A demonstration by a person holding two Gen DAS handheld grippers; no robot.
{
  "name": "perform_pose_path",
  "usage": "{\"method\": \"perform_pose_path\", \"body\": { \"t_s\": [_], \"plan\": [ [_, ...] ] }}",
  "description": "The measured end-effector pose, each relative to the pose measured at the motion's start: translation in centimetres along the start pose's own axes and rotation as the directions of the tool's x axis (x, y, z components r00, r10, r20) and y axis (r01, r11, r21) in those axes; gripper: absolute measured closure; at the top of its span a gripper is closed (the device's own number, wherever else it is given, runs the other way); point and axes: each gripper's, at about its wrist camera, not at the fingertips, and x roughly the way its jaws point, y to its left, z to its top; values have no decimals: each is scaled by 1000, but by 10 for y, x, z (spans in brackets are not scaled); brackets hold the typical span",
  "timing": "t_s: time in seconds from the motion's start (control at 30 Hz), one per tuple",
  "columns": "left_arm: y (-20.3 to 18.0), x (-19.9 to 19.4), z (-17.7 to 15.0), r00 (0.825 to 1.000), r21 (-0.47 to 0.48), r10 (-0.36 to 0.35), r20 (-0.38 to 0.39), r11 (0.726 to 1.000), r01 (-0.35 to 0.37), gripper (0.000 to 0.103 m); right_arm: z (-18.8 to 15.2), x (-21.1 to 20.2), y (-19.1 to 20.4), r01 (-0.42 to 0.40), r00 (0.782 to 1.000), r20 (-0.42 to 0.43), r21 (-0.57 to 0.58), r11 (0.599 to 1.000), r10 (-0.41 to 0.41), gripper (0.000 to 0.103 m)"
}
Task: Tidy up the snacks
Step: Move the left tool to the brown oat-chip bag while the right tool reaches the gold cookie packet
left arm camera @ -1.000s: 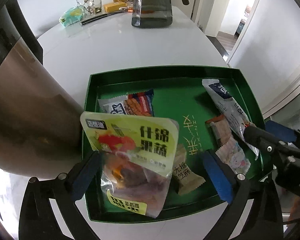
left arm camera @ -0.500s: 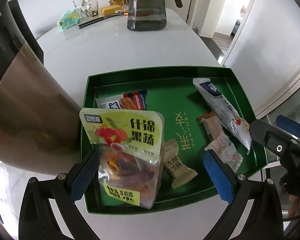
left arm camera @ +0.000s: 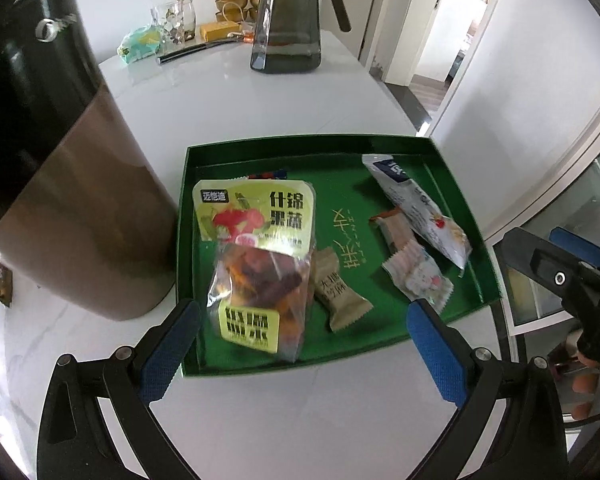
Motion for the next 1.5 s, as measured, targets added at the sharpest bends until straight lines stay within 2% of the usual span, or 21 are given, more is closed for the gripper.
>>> {"method": "perform_pose_path", "body": {
  "t_s": [0.3, 0.53, 0.7, 0.8, 0.93, 1.3, 1.43, 1.5],
  "plan": [
    [21, -36, -28, 999, -16, -27, 39, 999, 28, 2, -27, -29, 23, 4, 999, 38, -14, 1000, -3, 0],
    [66, -60, -57, 999, -35, -31, 42, 999, 33, 2, -54, -36, 61, -24, 998, 60, -43, 999, 26, 0],
    [121, -78, -73, 998, -69, -40, 54, 997, 44, 2, -69, -42, 107, -59, 995, 75, -38, 998, 61, 0],
    [160, -87, -80, 998, -83, -31, 53, 996, 36, 2, -78, -47, 150, -77, 993, 87, -64, 995, 82, 0],
    [216, -101, -92, 998, -64, -5, 56, 998, 8, 2, -88, -50, 204, -88, 991, 93, -106, 990, 98, 0],
    [348, -114, -100, 997, -60, -7, 70, 998, 11, 2, -103, -35, 333, -102, 991, 74, -163, 981, 115, 0],
    [388, -110, -99, 995, -72, -65, 71, 995, 70, 2, -100, -27, 371, -154, 984, 60, -152, 976, 165, 0],
    [406, -107, -98, 996, -82, -73, 60, 994, 78, 2, -97, -20, 392, -173, 982, 52, -167, 971, 184, 0]
  ]
}}
